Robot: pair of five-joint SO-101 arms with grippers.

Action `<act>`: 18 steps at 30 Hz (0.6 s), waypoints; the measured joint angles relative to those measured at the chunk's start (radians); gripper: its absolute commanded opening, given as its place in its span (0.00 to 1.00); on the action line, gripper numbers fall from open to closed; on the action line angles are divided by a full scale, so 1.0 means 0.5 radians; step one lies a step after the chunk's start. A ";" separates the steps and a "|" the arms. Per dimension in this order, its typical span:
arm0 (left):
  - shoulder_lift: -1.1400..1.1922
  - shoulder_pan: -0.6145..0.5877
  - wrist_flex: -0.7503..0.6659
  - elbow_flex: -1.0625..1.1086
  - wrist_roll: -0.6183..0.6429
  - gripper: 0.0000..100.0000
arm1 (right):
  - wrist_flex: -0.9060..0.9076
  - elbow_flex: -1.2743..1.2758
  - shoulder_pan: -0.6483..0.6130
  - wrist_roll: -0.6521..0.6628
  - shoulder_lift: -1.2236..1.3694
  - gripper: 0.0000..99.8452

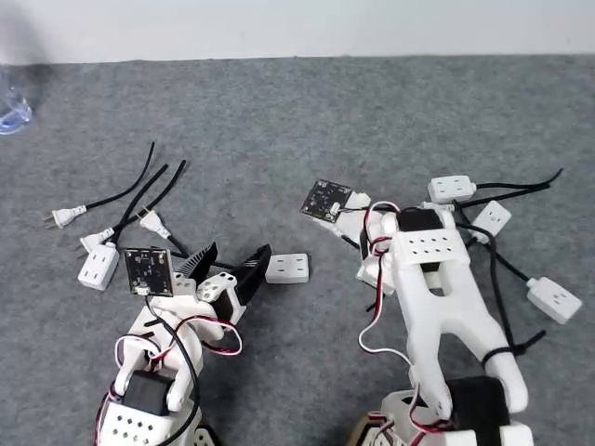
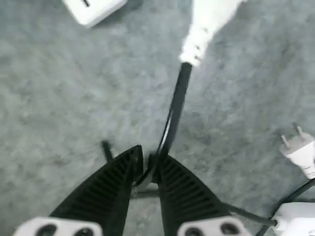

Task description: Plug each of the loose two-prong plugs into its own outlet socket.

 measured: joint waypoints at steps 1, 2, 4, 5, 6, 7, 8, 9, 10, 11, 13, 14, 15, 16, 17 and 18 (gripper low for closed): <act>0.000 0.000 0.000 0.000 0.000 0.29 | -0.049 0.009 0.000 0.000 0.000 0.02; 0.000 0.000 0.000 0.000 0.000 0.29 | -0.086 0.015 0.006 0.000 0.000 0.03; 0.000 0.000 0.000 0.000 0.000 0.29 | -0.144 0.015 0.006 -0.025 0.000 0.10; 0.000 0.000 0.000 0.000 0.000 0.29 | -0.166 0.015 0.006 -0.052 0.000 0.14; 0.000 0.000 0.000 0.000 0.000 0.29 | -0.175 0.015 0.006 -0.077 0.000 0.18; 0.000 0.000 0.000 0.000 0.000 0.29 | -0.181 0.028 0.006 -0.095 0.000 0.22; 0.000 0.000 0.000 0.000 0.000 0.29 | -0.181 0.031 0.012 -0.101 0.000 0.25; 0.000 0.000 0.000 0.000 0.000 0.29 | -0.187 0.031 0.031 -0.104 0.000 0.28; 0.000 0.000 0.000 0.000 0.000 0.29 | -0.187 0.031 0.061 -0.110 0.000 0.29; 0.000 0.000 0.000 0.000 0.000 0.29 | -0.187 0.031 0.086 -0.110 0.000 0.28; 0.000 0.000 0.000 0.000 0.000 0.29 | -0.187 0.031 0.141 -0.110 0.000 0.23; 0.000 0.000 0.000 0.000 0.000 0.29 | -0.187 0.031 0.166 -0.110 0.000 0.19; 0.000 0.000 0.000 0.000 0.000 0.29 | -0.187 0.031 0.187 -0.110 0.000 0.16; 0.000 0.000 0.000 0.000 0.000 0.29 | -0.187 0.031 0.206 -0.110 0.000 0.12; 0.000 0.000 0.000 0.000 0.000 0.29 | -0.187 0.034 0.221 -0.110 0.000 0.10; 0.000 0.000 0.000 0.000 0.000 0.29 | -0.187 0.046 0.227 -0.110 0.000 0.09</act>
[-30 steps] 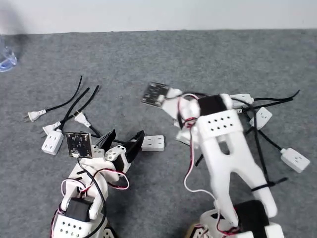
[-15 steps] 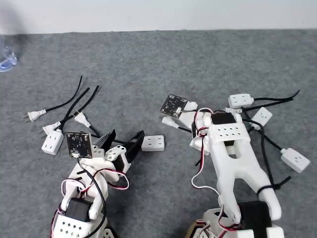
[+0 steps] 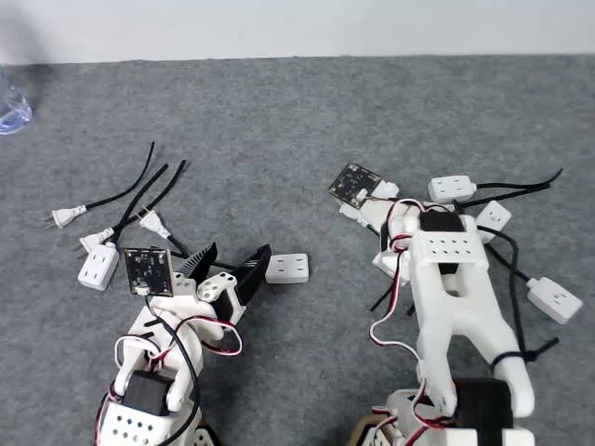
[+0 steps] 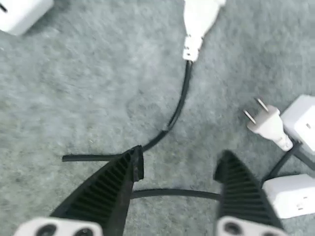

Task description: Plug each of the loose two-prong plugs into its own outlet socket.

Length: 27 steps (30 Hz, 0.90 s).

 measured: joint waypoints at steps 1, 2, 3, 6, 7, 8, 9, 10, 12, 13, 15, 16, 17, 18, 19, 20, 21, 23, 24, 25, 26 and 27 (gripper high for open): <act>0.000 0.000 0.000 0.000 0.000 0.29 | 0.000 0.003 0.003 0.000 0.000 0.11; 0.000 0.000 0.000 0.000 0.000 0.29 | 0.000 0.006 0.003 0.000 0.000 0.13; 0.000 0.000 0.000 0.000 0.000 0.29 | 0.000 0.006 0.000 0.000 0.000 0.16; 0.000 0.000 0.000 0.000 0.000 0.29 | 0.000 -0.021 -0.040 -0.021 0.015 0.19; 0.000 0.000 0.000 0.000 0.000 0.29 | -0.003 -0.046 -0.074 -0.037 0.031 0.18; 0.000 0.000 0.000 0.000 0.000 0.29 | -0.009 -0.086 -0.114 -0.043 0.058 0.16; 0.000 0.000 0.000 0.000 0.000 0.29 | -0.015 -0.144 -0.153 -0.052 0.101 0.15; 0.000 0.000 0.000 0.000 0.000 0.29 | -0.021 -0.209 -0.187 -0.055 0.160 0.13; 0.000 0.000 0.000 0.000 0.000 0.29 | -0.021 -0.368 -0.252 -0.061 0.325 0.14; 0.000 0.000 0.000 0.000 0.000 0.29 | -0.021 -0.466 -0.270 -0.077 0.423 0.14; 0.000 0.000 0.000 0.000 0.000 0.29 | 0.003 -0.684 -0.282 -0.135 0.654 0.15; 0.000 0.000 0.000 0.000 0.000 0.29 | 0.028 -0.801 -0.282 -0.163 0.770 0.15; 0.000 0.000 0.000 0.000 0.000 0.29 | 0.055 -0.921 -0.276 -0.190 0.884 0.15; 0.000 0.000 0.000 0.000 0.000 0.29 | 0.095 -1.046 -0.273 -0.212 0.991 0.15; 0.000 0.000 0.000 0.000 0.000 0.29 | 0.141 -1.166 -0.279 -0.230 1.089 0.15; 0.000 0.000 0.000 0.000 0.000 0.29 | 0.184 -1.280 -0.295 -0.245 1.181 0.15; 0.000 0.000 0.000 0.000 0.000 0.29 | 0.221 -1.393 -0.313 -0.258 1.261 0.15; 0.000 0.000 0.000 0.000 0.000 0.29 | 0.298 -1.565 -0.350 -0.273 1.390 0.15; 0.000 0.000 0.000 0.000 0.000 0.29 | 0.319 -1.633 -0.371 -0.276 1.445 0.15; 0.000 0.000 0.000 0.000 0.000 0.29 | 0.331 -1.679 -0.390 -0.279 1.485 0.15; 0.000 0.000 0.000 0.000 0.000 0.29 | 0.334 -1.718 -0.402 -0.282 1.519 0.15; 0.000 0.000 0.000 0.000 0.000 0.29 | 0.334 -1.755 -0.408 -0.282 1.550 0.15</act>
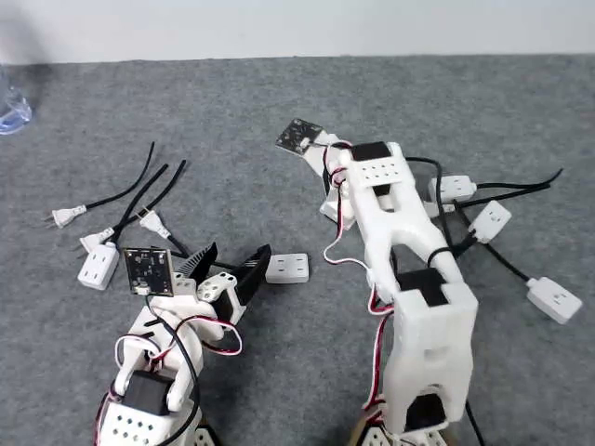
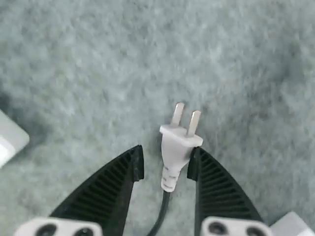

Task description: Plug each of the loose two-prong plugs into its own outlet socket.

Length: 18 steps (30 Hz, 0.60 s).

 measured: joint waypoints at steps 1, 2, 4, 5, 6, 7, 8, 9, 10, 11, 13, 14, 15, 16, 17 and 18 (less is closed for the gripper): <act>0.000 0.000 0.000 0.000 0.000 0.29 | 0.000 -0.031 -0.003 0.000 0.028 0.14; 0.000 0.000 0.000 0.000 0.000 0.29 | 0.000 -0.058 -0.003 0.000 0.046 0.13; 0.000 0.000 0.000 0.000 0.000 0.29 | 0.000 -0.095 -0.006 0.000 0.074 0.11; 0.000 0.000 0.000 0.000 0.000 0.29 | 0.000 -0.107 -0.006 0.000 0.080 0.11; 0.000 0.000 0.000 0.000 0.000 0.29 | 0.000 -0.117 -0.006 0.000 0.083 0.12; 0.000 0.000 0.000 0.000 0.000 0.29 | 0.000 -0.120 -0.006 0.000 0.083 0.12; 0.000 0.000 0.000 0.000 0.000 0.29 | 0.000 -0.120 -0.003 0.000 0.083 0.12; 0.000 0.000 0.000 0.000 0.000 0.29 | 0.000 -0.120 0.000 0.000 0.083 0.11; 0.000 0.000 0.000 0.000 0.000 0.29 | 0.000 -0.120 0.000 0.000 0.086 0.09; 0.000 0.000 0.000 0.000 0.000 0.29 | 0.000 -0.120 0.000 0.000 0.092 0.06; 0.000 0.000 0.000 0.000 0.000 0.29 | -0.006 -0.120 0.000 0.009 0.092 0.00; 0.000 0.000 0.000 0.000 0.000 0.29 | -0.003 -0.123 0.003 0.034 0.092 0.02; 0.000 0.000 0.000 0.000 0.000 0.29 | 0.006 -0.135 0.003 0.061 0.089 0.01; 0.000 0.000 0.000 0.000 0.000 0.29 | 0.006 -0.141 0.006 0.083 0.089 0.00; 0.000 0.000 0.000 0.000 0.000 0.29 | 0.012 -0.141 0.006 0.089 0.089 0.01; 0.000 0.000 0.006 0.000 0.000 0.29 | 0.018 -0.141 0.006 0.101 0.089 0.01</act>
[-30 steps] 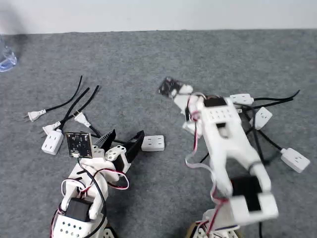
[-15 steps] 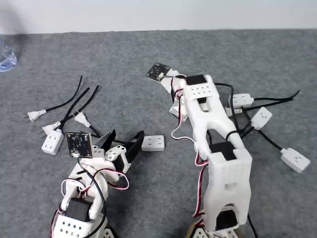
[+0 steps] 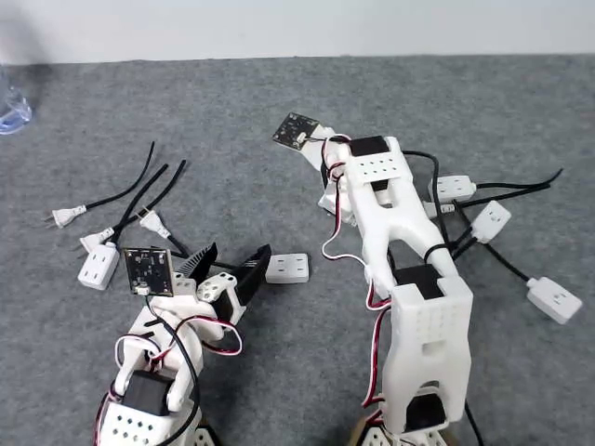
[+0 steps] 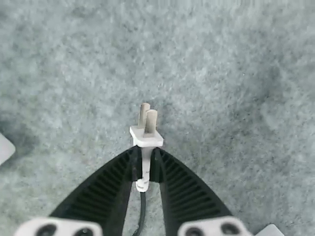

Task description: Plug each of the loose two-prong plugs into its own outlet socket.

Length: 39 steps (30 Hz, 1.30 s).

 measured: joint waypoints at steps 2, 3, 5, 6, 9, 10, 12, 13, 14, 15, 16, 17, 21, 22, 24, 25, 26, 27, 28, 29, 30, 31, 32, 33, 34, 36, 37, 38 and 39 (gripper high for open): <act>0.000 0.000 0.021 0.000 0.000 0.29 | 0.000 0.000 0.003 0.006 0.000 0.01; 0.000 0.000 0.028 0.000 0.000 0.29 | 0.000 0.000 0.003 0.012 0.000 0.01; 0.000 0.000 0.034 0.000 0.000 0.29 | 0.025 0.000 0.006 0.018 0.000 0.01; 0.000 0.000 0.037 0.000 0.000 0.29 | 0.040 0.000 0.006 0.034 0.000 0.01; 0.000 0.000 0.037 0.000 0.000 0.29 | 0.092 0.000 0.003 0.089 0.000 0.01; 0.000 0.000 0.037 0.000 0.000 0.29 | 0.101 0.000 0.003 0.092 0.000 0.01; 0.000 0.000 0.037 0.000 0.000 0.29 | 0.110 0.000 0.003 0.098 0.000 0.01; 0.000 0.000 0.037 0.000 0.000 0.29 | 0.110 0.000 0.003 0.098 0.000 0.02; 0.000 0.000 0.037 0.000 0.000 0.29 | 0.110 0.000 0.003 0.104 0.000 0.04; 0.000 0.000 0.037 0.000 0.000 0.29 | 0.110 0.000 0.003 0.104 0.000 0.06; 0.000 0.000 0.037 0.000 0.000 0.29 | 0.110 0.000 0.003 0.104 0.003 0.10; 0.000 0.000 0.037 0.000 0.000 0.29 | 0.110 -0.003 0.006 0.104 0.015 0.13; 0.000 0.000 0.037 0.000 0.000 0.29 | 0.110 0.000 0.012 0.104 0.092 0.17; 0.000 0.000 0.037 0.000 0.000 0.29 | 0.129 0.003 0.009 0.110 0.120 0.16; 0.000 0.000 0.037 0.000 0.000 0.29 | 0.120 0.003 0.003 0.114 0.123 0.14; 0.000 0.000 0.037 0.000 0.000 0.29 | 0.120 0.003 0.000 0.114 0.126 0.13; 0.000 0.000 0.037 0.000 0.000 0.29 | 0.123 0.003 0.000 0.114 0.126 0.12; 0.000 0.000 0.037 0.000 0.000 0.29 | 0.123 0.003 0.000 0.114 0.126 0.12; 0.000 0.000 0.037 0.000 0.000 0.29 | 0.117 0.003 0.003 0.117 0.126 0.12; 0.000 0.000 0.037 0.000 0.000 0.29 | 0.117 0.003 0.009 0.117 0.126 0.12; 0.000 0.000 0.037 0.000 0.000 0.29 | 0.117 0.003 0.009 0.117 0.126 0.12; 0.000 0.000 0.037 0.000 0.000 0.29 | 0.117 0.003 0.009 0.117 0.126 0.12; 0.000 0.000 0.037 0.000 0.000 0.29 | 0.114 0.003 0.009 0.117 0.126 0.11; 0.000 0.000 0.037 0.000 0.000 0.29 | 0.114 0.003 0.009 0.117 0.126 0.09; 0.000 0.000 0.037 0.000 0.000 0.29 | 0.114 0.003 0.009 0.117 0.126 0.05; 0.000 0.000 0.037 0.000 0.000 0.29 | 0.114 0.003 0.009 0.117 0.126 0.01; 0.000 0.000 0.037 0.000 0.000 0.29 | 0.114 0.003 0.009 0.117 0.126 0.02; 0.000 0.000 0.037 0.000 0.000 0.29 | 0.114 0.003 0.009 0.117 0.126 0.01; 0.000 0.000 0.037 0.000 0.000 0.29 | 0.114 0.003 0.009 0.117 0.126 0.00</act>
